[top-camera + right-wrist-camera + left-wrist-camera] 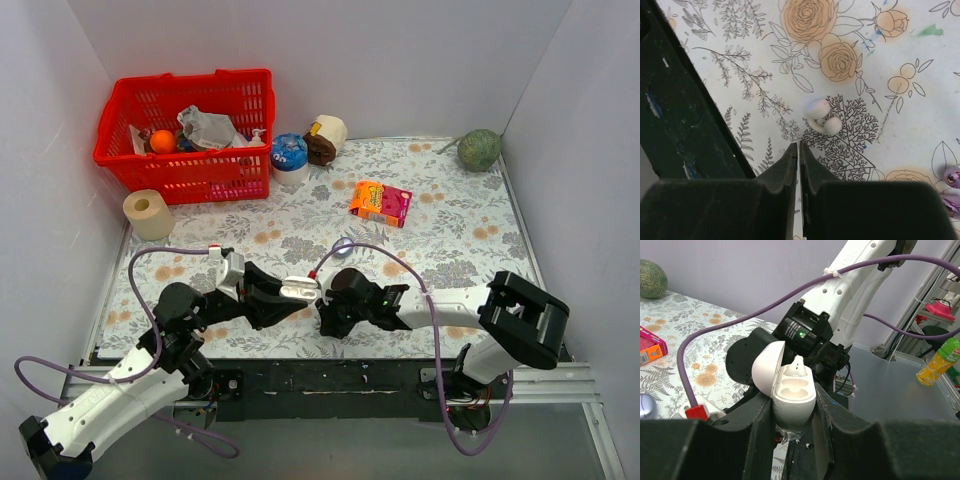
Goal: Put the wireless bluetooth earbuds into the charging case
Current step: Pick up the earbud from the center of the board.
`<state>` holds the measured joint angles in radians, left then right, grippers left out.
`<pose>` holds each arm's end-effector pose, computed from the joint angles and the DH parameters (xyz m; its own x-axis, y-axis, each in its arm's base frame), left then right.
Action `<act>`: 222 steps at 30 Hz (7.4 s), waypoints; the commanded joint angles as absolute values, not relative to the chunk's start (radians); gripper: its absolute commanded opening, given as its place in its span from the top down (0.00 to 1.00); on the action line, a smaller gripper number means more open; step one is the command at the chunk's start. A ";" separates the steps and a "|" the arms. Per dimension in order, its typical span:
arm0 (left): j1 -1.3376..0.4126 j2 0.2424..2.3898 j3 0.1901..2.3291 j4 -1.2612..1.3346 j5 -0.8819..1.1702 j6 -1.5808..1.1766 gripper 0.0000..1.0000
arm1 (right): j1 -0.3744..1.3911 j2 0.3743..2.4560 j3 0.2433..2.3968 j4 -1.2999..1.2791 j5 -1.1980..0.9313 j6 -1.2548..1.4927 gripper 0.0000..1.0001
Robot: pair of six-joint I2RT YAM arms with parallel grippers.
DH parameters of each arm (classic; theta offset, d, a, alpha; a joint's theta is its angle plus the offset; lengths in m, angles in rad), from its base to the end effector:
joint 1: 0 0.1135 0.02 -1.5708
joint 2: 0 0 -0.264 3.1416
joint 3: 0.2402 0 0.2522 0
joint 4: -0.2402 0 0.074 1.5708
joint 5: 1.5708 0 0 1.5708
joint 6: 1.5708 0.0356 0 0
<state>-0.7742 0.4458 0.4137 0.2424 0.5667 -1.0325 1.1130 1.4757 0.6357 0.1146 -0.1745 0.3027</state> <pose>0.0798 -0.1048 0.3012 -0.7522 -0.2776 -0.5976 0.6230 -0.0042 -0.7822 0.1203 0.2581 0.1616 -0.5604 -0.4730 -0.6799 -0.8106 0.4817 0.3330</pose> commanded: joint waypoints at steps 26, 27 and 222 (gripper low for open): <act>-0.773 0.393 0.410 0.175 0.535 -1.006 1.00 | 1.111 1.657 0.788 -0.044 0.153 0.114 0.88; -0.773 0.391 0.410 0.173 0.535 -1.006 1.00 | 1.109 1.652 0.782 -0.044 0.158 0.117 0.88; -0.773 0.356 0.373 0.175 0.528 -1.066 1.00 | 0.983 1.713 0.721 0.268 0.080 0.502 0.99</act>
<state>-0.7742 0.3508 0.3801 0.1650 0.5320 -1.0729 1.0012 1.7172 0.7719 0.3061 -0.0090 0.5091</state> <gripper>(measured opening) 0.280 0.021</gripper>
